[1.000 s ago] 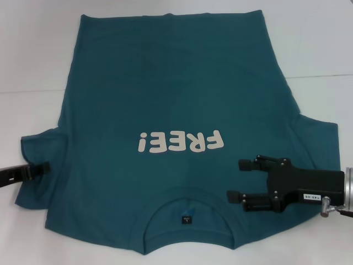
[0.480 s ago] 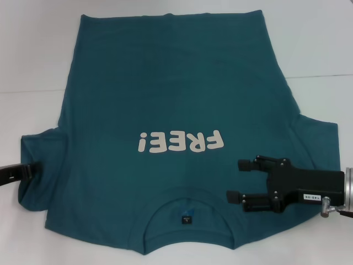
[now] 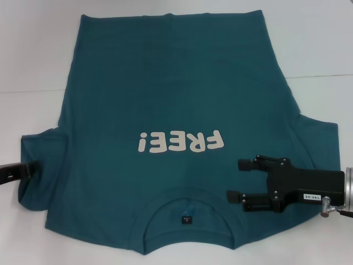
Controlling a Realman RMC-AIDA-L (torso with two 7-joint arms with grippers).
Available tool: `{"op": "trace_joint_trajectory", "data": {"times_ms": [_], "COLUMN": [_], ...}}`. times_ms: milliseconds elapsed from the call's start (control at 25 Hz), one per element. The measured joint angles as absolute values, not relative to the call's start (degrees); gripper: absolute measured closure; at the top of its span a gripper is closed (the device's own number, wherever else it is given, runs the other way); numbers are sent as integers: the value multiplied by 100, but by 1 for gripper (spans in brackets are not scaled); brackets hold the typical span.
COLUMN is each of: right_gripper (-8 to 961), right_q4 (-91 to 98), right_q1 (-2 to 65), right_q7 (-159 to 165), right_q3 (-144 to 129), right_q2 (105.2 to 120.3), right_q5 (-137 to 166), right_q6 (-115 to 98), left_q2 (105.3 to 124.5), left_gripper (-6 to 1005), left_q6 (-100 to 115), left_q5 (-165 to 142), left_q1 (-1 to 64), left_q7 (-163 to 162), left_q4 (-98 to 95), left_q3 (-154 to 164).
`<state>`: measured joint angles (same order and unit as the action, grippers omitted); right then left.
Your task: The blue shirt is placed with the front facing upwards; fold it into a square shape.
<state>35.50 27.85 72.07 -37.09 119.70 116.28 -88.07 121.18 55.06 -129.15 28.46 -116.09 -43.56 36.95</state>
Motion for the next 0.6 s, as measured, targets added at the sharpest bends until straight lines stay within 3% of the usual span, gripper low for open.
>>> {"op": "trace_joint_trajectory", "data": {"times_ms": [600], "right_gripper": [11], "right_q4": [3551], "right_q1": [2796], "right_q7": [7248], "right_q3": [-3700], "right_q2": [11964], "right_q5": [11628], "right_q6": [-8797], "left_q2": [12195], "left_gripper": [898], "left_q6": [5547], "left_q5": [-13207], "left_q1": [2428], "left_q7": [-12391], "left_q4": [-4998], "left_q3": [3715]}}
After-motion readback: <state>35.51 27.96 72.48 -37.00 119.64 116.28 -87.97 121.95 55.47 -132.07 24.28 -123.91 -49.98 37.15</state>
